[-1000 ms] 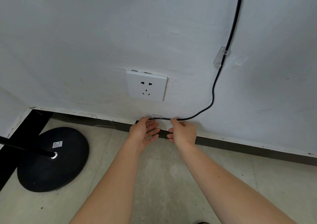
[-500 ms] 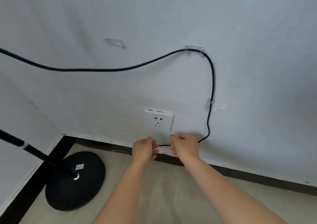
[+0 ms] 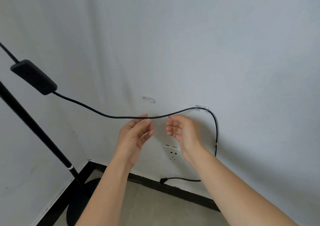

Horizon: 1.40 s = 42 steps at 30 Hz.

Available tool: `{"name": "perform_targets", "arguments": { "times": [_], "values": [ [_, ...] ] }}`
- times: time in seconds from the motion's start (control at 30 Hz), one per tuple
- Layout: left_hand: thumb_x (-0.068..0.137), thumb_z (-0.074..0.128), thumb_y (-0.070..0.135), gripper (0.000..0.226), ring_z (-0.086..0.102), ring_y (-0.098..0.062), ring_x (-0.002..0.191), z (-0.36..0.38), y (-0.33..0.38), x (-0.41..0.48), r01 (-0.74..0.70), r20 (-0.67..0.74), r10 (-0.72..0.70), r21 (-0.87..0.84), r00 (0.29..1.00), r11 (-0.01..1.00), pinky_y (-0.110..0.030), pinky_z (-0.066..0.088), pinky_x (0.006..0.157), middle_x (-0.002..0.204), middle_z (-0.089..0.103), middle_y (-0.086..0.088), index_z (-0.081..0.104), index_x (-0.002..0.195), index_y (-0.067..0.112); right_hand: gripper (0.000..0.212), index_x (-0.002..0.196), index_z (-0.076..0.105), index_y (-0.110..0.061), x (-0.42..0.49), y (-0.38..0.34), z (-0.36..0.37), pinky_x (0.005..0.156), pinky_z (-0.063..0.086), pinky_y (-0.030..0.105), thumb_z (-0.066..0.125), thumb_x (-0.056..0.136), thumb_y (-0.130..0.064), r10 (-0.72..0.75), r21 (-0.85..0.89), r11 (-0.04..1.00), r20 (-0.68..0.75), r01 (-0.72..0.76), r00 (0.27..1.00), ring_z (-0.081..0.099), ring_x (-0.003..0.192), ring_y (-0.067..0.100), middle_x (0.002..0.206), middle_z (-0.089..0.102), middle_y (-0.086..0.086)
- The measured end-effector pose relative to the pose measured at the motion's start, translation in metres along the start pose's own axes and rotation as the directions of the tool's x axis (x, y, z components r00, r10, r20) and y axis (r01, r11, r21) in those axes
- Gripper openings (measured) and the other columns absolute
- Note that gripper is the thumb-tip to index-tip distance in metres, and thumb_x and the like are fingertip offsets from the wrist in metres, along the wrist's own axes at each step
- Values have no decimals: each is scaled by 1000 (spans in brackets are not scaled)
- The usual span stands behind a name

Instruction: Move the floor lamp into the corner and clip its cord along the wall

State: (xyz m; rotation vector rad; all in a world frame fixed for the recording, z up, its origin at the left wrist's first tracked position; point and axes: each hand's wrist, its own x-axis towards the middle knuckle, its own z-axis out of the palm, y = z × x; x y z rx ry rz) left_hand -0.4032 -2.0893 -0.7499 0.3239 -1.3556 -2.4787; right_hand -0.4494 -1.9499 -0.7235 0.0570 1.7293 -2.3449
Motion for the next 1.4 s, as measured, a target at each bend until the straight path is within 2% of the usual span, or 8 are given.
{"name": "perform_targets", "arguments": {
  "times": [0.1,0.23,0.47,0.6,0.87,1.17,1.3,1.4],
  "values": [
    [86,64,6,11,69,-12,67,7,9,9,-61,-31,61,3,998,998,-19,56,64,72,71,-3,68,97,5,7,77,65,-6,4,-6,7,59,53,25,63,83,-9,54,101,993,-14,-52,998,61,55,16,70,68,9],
    [92,57,6,13,71,-14,71,13,17,19,-122,-38,124,58,992,991,-20,57,66,74,73,-3,69,96,5,8,78,65,-6,8,-11,11,58,56,22,65,86,-8,34,156,987,-5,-33,999,66,58,13,74,70,9],
    [87,66,12,9,67,-12,64,21,25,31,-218,-116,247,218,962,951,-24,58,64,77,69,-5,72,86,6,8,84,69,-8,10,-14,11,61,57,24,73,82,-15,6,150,989,-43,1,999,66,58,16,72,72,6],
    [85,69,17,11,68,-11,64,26,26,35,-204,-167,246,234,955,951,-24,58,60,79,70,-3,70,81,6,13,90,69,-8,10,-15,12,60,56,23,73,83,-18,4,124,992,-53,3,999,66,57,15,75,72,6],
    [79,71,19,14,67,-15,57,33,28,40,-120,-293,208,289,933,950,-25,55,51,74,67,-5,61,74,10,9,80,68,-11,12,-16,11,52,51,21,72,82,-18,-6,44,999,-88,10,996,62,50,13,70,70,5],
    [82,69,25,19,66,-20,60,37,32,38,-29,-289,113,280,951,960,-25,55,46,78,64,-7,57,81,10,10,79,68,-10,12,-19,10,51,49,23,73,81,-19,-8,-23,1000,-89,6,996,60,50,15,68,68,6],
    [82,67,30,22,66,-21,60,39,35,32,31,-251,58,336,966,941,-24,54,46,75,64,-6,62,79,9,14,82,69,-9,8,-23,9,52,50,25,74,80,-22,25,-18,999,-77,-27,997,60,50,15,69,67,6],
    [83,64,30,23,66,-20,58,41,34,27,19,-251,87,393,964,919,-26,56,48,73,64,-6,62,75,9,16,82,69,-7,5,-26,8,50,50,24,72,81,-23,41,-39,998,-92,-44,995,58,47,14,67,66,6]
  ]
}}
